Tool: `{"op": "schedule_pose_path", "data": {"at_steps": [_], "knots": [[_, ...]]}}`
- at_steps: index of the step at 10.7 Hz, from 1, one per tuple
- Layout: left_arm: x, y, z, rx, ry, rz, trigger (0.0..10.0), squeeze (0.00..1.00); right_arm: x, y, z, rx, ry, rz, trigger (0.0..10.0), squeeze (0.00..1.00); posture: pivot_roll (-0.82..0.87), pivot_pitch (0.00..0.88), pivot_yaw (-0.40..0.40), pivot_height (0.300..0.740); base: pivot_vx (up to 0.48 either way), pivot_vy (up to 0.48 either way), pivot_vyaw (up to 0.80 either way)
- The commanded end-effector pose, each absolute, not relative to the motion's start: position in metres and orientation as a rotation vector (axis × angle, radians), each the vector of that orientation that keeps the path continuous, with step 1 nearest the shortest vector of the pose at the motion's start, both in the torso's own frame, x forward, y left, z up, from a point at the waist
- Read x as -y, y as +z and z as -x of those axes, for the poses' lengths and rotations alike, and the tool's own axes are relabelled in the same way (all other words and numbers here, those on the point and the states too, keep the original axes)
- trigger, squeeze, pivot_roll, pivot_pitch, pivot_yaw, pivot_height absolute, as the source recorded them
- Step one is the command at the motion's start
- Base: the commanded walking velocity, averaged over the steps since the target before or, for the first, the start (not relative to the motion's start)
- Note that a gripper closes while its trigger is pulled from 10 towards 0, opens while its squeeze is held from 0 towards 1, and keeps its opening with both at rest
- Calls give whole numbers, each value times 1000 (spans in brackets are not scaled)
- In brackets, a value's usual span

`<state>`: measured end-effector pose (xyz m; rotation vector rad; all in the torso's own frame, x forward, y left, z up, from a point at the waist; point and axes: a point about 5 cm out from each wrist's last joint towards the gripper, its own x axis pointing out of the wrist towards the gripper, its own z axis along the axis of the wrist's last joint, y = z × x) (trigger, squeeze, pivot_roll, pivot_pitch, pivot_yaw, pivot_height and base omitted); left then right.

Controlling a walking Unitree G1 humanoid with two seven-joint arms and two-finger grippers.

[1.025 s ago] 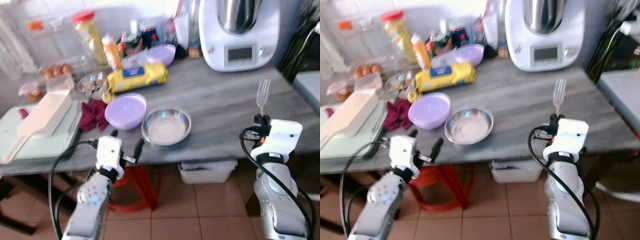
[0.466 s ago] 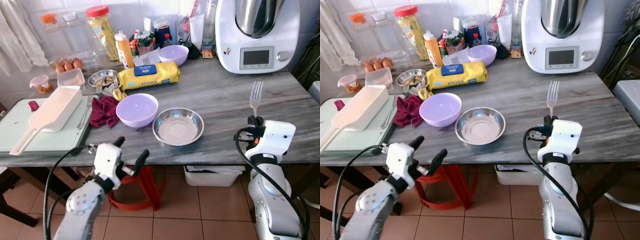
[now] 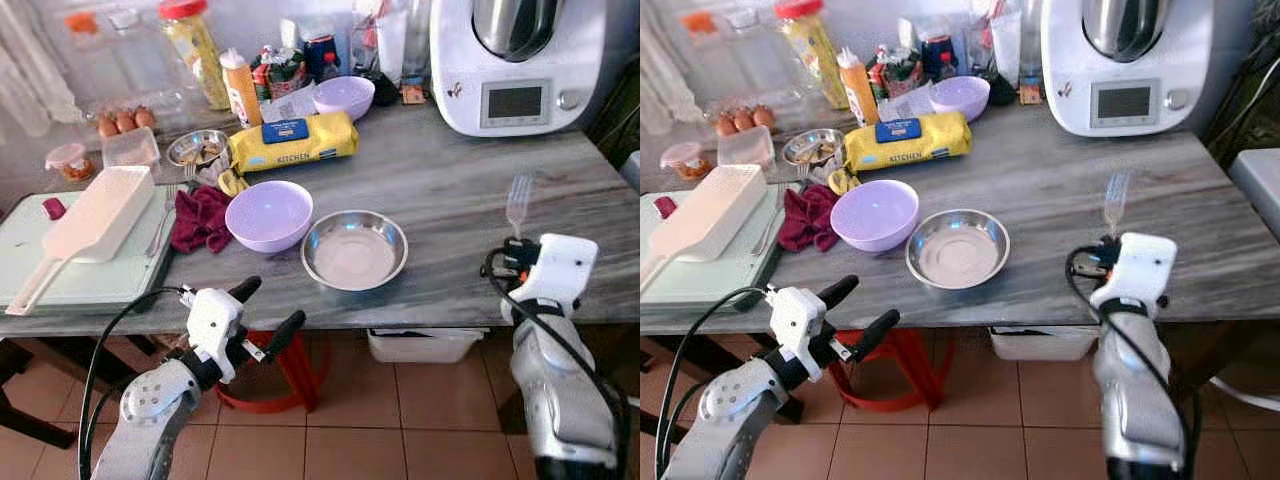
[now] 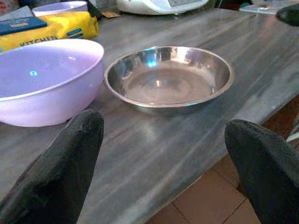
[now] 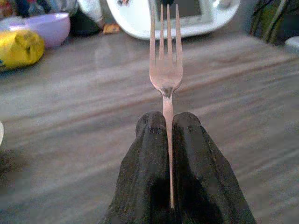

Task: Setting the table

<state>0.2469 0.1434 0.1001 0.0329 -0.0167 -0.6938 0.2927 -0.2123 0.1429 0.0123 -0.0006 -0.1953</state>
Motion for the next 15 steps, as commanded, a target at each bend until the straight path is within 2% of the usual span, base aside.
{"op": "schedule_pose_path", "data": {"at_steps": [1,6,15], "knots": [[-143,102,-245,10,-728,-40,10000,0,208,142,-297,-21,-171,-26,10000,0,-148,106,136,740,0,0,0],[-136,104,-244,11,-750,-28,10000,0,179,137,-318,-92,-23,-77,10000,0,-141,95,125,740,0,0,0],[-136,93,-245,-2,-768,-28,10000,0,161,117,-324,-244,104,-85,10000,0,-139,82,125,740,0,0,0]]}}
